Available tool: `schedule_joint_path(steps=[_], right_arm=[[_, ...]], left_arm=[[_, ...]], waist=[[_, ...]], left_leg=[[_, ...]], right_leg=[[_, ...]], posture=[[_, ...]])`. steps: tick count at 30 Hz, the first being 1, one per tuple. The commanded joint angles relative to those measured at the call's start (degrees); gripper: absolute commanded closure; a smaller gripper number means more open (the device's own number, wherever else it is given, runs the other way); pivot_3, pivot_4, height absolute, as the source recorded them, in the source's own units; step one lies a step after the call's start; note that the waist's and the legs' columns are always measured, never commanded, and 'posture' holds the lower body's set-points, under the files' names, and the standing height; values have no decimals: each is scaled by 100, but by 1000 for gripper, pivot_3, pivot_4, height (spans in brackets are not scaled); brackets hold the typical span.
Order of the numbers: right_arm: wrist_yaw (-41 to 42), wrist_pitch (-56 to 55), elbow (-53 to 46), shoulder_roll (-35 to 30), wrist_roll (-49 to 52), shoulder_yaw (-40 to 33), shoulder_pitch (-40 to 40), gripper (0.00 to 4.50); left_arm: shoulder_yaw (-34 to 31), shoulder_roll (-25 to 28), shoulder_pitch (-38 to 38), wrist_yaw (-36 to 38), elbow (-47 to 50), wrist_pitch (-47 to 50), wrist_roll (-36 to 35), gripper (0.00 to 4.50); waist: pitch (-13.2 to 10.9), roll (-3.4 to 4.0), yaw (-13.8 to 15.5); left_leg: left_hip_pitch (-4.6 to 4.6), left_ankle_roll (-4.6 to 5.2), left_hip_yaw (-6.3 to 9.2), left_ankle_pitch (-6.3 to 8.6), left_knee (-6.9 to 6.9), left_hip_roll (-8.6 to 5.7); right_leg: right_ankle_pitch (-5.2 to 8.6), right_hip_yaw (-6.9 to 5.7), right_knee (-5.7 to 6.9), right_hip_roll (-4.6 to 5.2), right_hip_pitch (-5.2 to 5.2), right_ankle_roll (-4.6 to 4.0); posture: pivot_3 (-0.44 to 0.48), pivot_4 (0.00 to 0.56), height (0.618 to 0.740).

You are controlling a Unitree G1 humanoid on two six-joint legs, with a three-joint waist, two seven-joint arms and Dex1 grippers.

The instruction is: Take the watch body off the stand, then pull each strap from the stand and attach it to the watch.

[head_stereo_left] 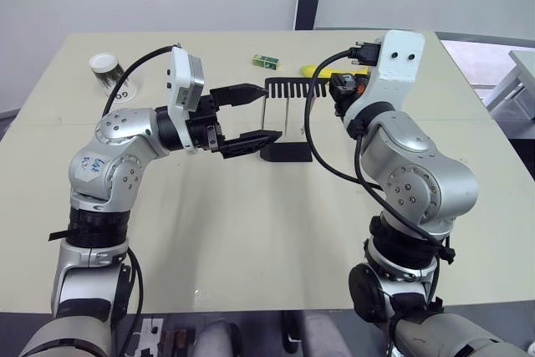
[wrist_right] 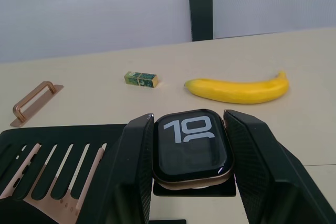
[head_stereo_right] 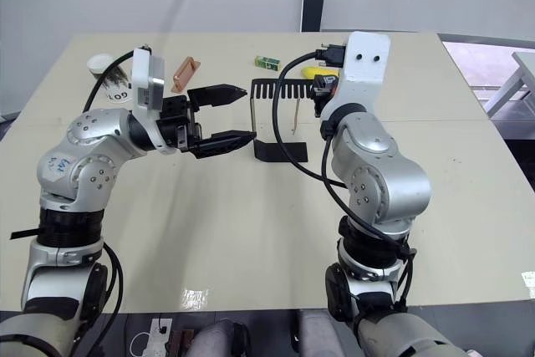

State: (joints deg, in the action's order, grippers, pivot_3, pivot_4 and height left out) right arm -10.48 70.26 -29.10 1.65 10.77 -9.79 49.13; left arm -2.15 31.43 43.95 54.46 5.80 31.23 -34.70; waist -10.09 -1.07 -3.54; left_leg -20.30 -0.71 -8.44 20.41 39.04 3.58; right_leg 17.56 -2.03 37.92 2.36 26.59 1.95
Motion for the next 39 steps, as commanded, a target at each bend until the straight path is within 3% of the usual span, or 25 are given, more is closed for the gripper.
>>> schedule_joint_path(steps=[1, 6, 14, 18, 23, 29, 39], right_arm=[[106, 57, -297, 0, 93, -42, 146, 2940], [189, 337, -634, 12, 256, -230, 270, 2940], [1138, 1029, -1901, -687, 989, -731, -130, 2940], [1983, 1255, -2574, -1429, 1548, -1268, -967, 2940], [2665, 1023, -2948, -1908, 1918, -2052, -2531, 2940], [3075, -900, -2144, -2036, 1514, -2088, -4688, 2940], [3157, -2995, -550, -1977, 1061, -1266, -5325, 2940]], left_arm=[[-159, -3, 8, -42, 136, -50, -76, 0], [-168, -20, 13, -41, 155, -33, -114, 0], [-132, 48, -292, 152, 524, 304, -516, 0], [20, 175, -702, 450, 836, 466, -660, 0], [377, 169, -1189, 792, 819, -82, -223, 0], [794, -145, -1300, 950, 323, -913, 395, 0], [975, -340, -1178, 1180, 7, -1196, 606, 0]], waist=[[0, 0, 0], [0, 1, 2], [-1, 1, 23], [0, 0, 39], [0, -1, 51], [0, -2, 57], [0, -2, 43]], left_leg=[[0, 0, 0, 0, 0, 0], [0, 0, 0, 0, 0, 0], [-1, 1, 3, 0, -2, 0], [-2, 3, 5, 2, -3, 0], [3, 5, 4, 3, -6, -2], [5, 4, -3, 3, -7, -2], [16, 0, -16, 2, -4, 11]], right_leg=[[0, 0, 0, 0, 0, 0], [0, 0, 0, 0, 0, 0], [0, -1, -4, 0, -1, 0], [0, -3, -10, 1, -4, 1], [0, -2, -17, -2, -14, 1], [-1, 9, -20, -11, -14, 2], [-4, 101, -19, -66, -15, 8]], posture=[[0, 150, 740], [0, 150, 740], [0, 150, 740], [0, 150, 740], [0, 150, 740], [0, 150, 740], [0, 150, 740]])
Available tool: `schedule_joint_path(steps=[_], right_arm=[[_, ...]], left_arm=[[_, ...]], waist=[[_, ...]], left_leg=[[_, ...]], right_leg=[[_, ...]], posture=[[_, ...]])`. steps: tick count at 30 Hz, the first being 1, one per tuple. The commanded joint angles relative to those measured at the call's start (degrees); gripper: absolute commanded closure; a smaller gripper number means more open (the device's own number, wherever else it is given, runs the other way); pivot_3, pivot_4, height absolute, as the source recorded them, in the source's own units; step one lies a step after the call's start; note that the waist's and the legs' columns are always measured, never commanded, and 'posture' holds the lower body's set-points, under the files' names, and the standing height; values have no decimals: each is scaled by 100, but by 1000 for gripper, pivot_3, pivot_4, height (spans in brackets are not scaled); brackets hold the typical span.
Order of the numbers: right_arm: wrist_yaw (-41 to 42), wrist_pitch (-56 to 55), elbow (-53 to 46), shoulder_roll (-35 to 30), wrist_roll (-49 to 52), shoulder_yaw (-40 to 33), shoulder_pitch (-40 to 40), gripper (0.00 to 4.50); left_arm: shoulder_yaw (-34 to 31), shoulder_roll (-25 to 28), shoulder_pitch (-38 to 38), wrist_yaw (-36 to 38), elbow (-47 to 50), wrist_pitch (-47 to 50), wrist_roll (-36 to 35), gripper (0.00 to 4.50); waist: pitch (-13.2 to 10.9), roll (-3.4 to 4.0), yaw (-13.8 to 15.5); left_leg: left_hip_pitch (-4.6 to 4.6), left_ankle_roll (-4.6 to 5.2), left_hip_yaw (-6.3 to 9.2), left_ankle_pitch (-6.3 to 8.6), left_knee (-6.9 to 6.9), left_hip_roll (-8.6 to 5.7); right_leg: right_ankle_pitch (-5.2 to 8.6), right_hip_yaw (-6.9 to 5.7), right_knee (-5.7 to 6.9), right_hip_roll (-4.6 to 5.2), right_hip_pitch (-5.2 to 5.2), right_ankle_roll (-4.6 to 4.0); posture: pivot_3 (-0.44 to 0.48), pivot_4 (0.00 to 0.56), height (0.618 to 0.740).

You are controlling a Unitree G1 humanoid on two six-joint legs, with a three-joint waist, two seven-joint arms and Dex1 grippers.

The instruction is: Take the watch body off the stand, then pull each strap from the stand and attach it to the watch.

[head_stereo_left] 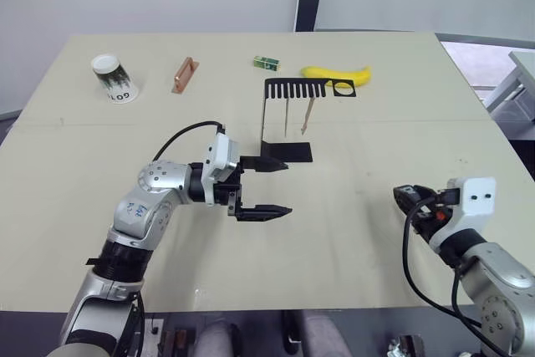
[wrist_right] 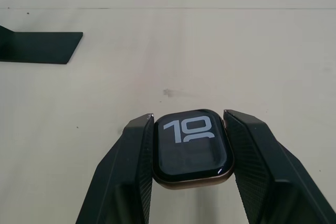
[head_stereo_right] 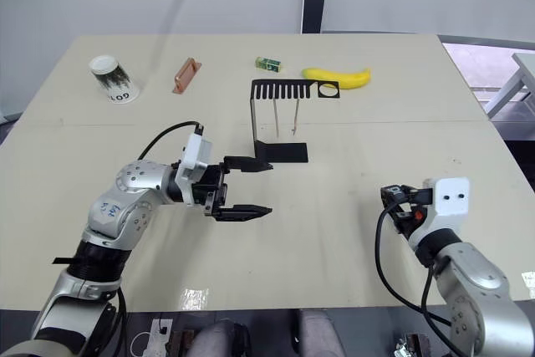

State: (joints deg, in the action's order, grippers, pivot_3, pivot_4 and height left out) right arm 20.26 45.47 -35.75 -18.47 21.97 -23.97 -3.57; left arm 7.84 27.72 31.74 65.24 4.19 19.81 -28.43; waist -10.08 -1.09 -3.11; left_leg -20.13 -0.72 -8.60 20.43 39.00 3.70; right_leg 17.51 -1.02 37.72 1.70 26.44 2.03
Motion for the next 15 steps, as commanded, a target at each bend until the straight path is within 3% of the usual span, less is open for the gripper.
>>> schedule_joint_path(steps=[1, 15], right_arm=[[69, -680, 253, 41, -117, 238, -69, 2940], [22, -1619, 1271, 10, -207, 608, 41, 2940]], left_arm=[[-33, 42, 37, 108, 187, -38, -29, 0], [-115, 100, 34, 39, 341, 163, -66, 0]], waist=[[0, 0, 0], [0, 0, 13]], left_leg=[[0, -1, 0, 0, 0, 1], [1, -1, 0, 0, 4, 1]], right_leg=[[0, 2, 0, -2, 0, 0], [0, 16, 5, -5, 0, 0]], posture=[[0, 150, 740], [0, 150, 740]])
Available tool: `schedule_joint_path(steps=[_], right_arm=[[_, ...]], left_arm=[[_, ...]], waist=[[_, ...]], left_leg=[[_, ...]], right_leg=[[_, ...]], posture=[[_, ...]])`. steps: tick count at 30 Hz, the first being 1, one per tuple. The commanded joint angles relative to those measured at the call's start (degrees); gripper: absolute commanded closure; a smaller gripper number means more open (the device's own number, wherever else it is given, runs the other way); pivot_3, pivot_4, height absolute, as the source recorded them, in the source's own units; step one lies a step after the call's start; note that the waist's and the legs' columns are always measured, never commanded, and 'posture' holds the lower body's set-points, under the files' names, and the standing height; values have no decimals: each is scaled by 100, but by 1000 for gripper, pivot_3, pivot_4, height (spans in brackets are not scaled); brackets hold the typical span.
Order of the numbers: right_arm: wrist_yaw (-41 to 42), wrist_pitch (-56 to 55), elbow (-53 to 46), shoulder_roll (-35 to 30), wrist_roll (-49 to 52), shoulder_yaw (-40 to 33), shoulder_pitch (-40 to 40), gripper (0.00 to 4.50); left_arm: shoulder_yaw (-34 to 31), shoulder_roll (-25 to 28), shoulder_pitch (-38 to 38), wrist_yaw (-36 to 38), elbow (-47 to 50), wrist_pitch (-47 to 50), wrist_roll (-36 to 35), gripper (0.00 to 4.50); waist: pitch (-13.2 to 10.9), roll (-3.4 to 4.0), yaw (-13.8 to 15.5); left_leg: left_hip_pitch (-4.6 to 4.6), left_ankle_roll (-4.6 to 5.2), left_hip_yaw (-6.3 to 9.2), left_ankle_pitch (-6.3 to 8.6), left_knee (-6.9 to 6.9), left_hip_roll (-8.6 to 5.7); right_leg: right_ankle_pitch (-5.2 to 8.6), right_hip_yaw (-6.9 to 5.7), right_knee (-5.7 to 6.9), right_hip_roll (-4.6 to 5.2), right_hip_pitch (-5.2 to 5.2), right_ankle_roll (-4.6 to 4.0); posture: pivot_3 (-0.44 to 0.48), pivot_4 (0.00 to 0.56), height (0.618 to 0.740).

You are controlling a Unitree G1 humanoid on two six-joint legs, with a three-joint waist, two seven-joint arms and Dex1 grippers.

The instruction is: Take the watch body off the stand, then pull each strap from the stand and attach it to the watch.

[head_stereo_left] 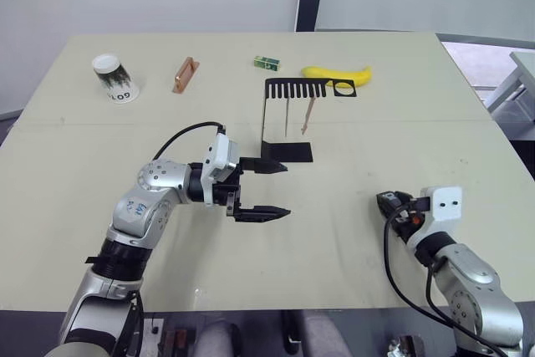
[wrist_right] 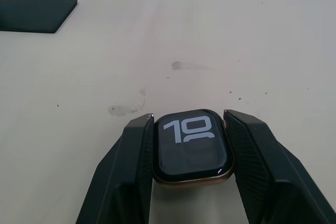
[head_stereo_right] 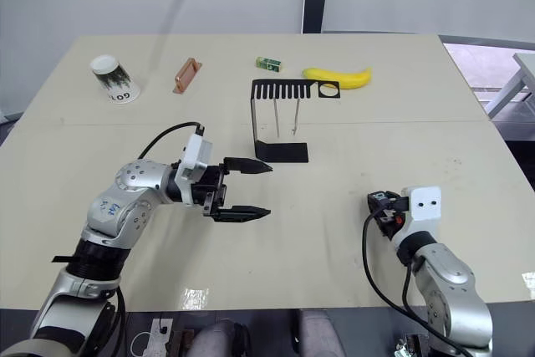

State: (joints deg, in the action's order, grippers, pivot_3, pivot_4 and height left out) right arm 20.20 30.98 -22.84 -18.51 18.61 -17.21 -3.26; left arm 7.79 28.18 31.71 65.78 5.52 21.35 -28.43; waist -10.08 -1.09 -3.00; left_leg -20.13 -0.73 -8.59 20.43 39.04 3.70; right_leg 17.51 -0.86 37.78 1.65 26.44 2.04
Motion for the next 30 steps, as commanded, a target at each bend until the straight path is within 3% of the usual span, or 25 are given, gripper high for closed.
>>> schedule_joint_path(steps=[1, 30], right_arm=[[59, -173, 29, -5, 150, -61, 15, 2940], [115, -298, 618, -344, 401, 16, -48, 2940]], left_arm=[[-115, 56, 36, -20, 213, 19, -61, 0], [-185, 60, 56, -92, 140, 5, -24, 0]], waist=[[0, 0, 3], [2, -1, 15]], left_leg=[[0, 0, 0, 0, 0, 0], [3, 0, 0, 0, 8, -1]], right_leg=[[0, 0, 1, 0, 0, 0], [-1, 5, 9, 0, -3, 1]], posture=[[0, 150, 740], [0, 150, 740]])
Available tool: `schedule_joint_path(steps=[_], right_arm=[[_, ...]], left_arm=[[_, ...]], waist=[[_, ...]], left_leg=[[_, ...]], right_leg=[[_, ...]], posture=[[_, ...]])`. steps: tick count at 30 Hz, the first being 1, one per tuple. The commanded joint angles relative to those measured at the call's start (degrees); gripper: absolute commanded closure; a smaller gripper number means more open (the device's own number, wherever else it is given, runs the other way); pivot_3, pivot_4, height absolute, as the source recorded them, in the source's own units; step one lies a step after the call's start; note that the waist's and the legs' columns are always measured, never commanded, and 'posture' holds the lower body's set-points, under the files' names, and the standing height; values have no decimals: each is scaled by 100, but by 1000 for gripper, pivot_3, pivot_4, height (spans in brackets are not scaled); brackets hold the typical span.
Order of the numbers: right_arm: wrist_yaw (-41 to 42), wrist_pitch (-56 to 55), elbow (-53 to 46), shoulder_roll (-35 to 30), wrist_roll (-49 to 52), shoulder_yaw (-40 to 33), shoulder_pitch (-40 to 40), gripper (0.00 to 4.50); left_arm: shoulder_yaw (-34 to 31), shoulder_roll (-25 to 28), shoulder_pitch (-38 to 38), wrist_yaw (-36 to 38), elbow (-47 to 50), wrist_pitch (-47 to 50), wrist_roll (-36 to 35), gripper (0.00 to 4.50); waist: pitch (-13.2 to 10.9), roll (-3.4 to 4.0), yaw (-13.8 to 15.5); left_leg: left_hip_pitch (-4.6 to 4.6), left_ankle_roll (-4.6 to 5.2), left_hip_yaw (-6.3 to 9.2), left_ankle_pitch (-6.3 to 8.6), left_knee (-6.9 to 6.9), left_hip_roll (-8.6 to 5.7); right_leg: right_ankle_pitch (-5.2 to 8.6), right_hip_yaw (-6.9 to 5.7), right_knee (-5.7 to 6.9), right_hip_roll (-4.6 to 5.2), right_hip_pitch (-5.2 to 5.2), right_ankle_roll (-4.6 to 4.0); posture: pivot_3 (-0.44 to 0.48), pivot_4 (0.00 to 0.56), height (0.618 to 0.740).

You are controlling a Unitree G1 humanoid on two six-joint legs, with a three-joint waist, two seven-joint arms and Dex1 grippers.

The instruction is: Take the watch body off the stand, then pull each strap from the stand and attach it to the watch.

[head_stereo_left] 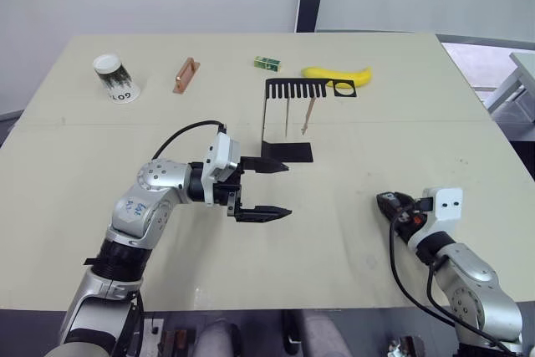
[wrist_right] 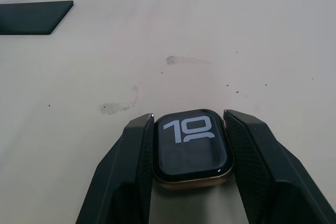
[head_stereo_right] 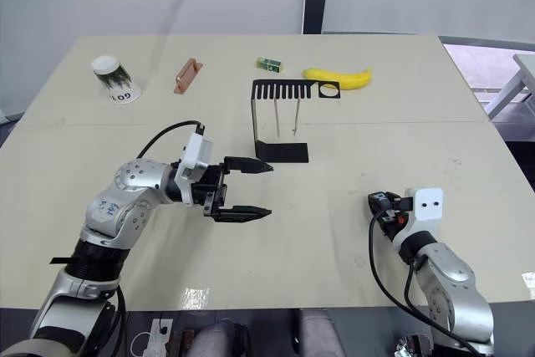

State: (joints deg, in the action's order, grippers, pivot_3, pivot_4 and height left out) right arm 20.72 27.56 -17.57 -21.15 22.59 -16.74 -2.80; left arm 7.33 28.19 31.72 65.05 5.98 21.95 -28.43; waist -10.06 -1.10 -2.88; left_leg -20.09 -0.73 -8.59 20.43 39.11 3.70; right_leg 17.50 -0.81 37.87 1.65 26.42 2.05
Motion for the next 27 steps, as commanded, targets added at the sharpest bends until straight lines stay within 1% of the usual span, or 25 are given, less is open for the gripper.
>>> schedule_joint_path(steps=[1, 5, 7, 8, 11, 14, 16, 20, 22, 25, 26, 27], right_arm=[[65, 36, 87, -98, -7, -25, -102, 2940], [29, -118, -20, -179, -109, -53, -222, 2940], [83, -139, -164, -220, -54, -87, -372, 1890], [143, -165, -247, -260, -37, -90, -464, 1487], [236, -171, -448, -346, 67, -162, -704, 36], [318, -44, -769, -446, 349, -482, -975, 36], [480, 146, -1103, -587, 718, -861, -1280, 36], [1210, 336, -1596, -1045, 1373, -1805, -2288, 36], [1707, 261, -1619, -1244, 1584, -2429, -2882, 36], [2349, 277, -1348, -1436, 1996, -3477, -3577, 36], [2561, 259, -1215, -1496, 2066, -3767, -3769, 36], [2692, 260, -1065, -1545, 2077, -3978, -3924, 36]], left_arm=[[-144, 60, 53, -23, 96, -50, -23, 0], [-222, 74, -38, -140, 117, 92, -74, 0], [-261, 107, -219, -231, 95, 20, 21, 0], [-284, 133, -337, -279, 104, -17, 68, 0], [-451, 184, -609, -504, 218, 103, 29, 0], [-707, 324, -836, -717, 376, 289, -75, 0], [-983, 519, -1063, -786, 538, 496, -220, 0], [-1703, 1030, -1612, -814, 539, 831, -458, 0], [-2117, 1294, -1874, -815, 345, 929, -520, 0], [-2651, 1632, -2129, -845, -128, 900, -462, 0], [-2760, 1737, -2177, -852, -321, 777, -359, 0], [-2836, 1822, -2213, -847, -507, 639, -263, 0]], waist=[[0, 0, 6], [1, -1, 32], [2, 1, 56], [3, 2, 68], [6, 1, 96], [7, 0, 126], [7, 0, 130], [9, 4, 124], [11, 1, 127], [10, 0, 127], [8, -1, 126], [11, -6, 125]], left_leg=[[0, 0, 0, 0, 0, 0], [0, 0, 0, 0, 0, -1], [0, 0, 0, 0, 0, 0], [0, 0, 0, 0, 0, 0], [1, 0, 0, 0, -1, 1], [1, 0, 0, 0, 3, -1], [0, 0, 2, 1, 2, 0], [2, 0, 2, 3, -2, 3], [10, -1, 3, 3, -6, 3], [23, 1, 3, 6, -11, 2], [39, 2, 3, 9, -16, 3], [82, 5, 2, 19, -28, 4]], right_leg=[[0, 0, 0, 0, 0, 0], [-1, 0, 0, 0, 0, 1], [-1, 1, 0, 0, 0, 1], [-1, 1, 0, 0, 0, 1], [-1, 4, 0, -1, 1, 1], [-1, 9, 0, 0, -1, 2], [-1, 10, 1, -2, 0, 2], [-1, 11, 0, -4, -1, 2], [-1, 11, -3, -5, -8, 2], [-1, 11, -14, -8, -23, 2], [0, 11, -21, -10, -41, 1], [2, 10, -37, -11, -81, 0]], posture=[[0, 150, 740], [0, 150, 740], [0, 150, 740], [0, 150, 740], [0, 150, 740], [0, 150, 740], [0, 150, 740], [0, 150, 740], [0, 150, 740], [0, 150, 740], [0, 150, 740], [0, 150, 740]])
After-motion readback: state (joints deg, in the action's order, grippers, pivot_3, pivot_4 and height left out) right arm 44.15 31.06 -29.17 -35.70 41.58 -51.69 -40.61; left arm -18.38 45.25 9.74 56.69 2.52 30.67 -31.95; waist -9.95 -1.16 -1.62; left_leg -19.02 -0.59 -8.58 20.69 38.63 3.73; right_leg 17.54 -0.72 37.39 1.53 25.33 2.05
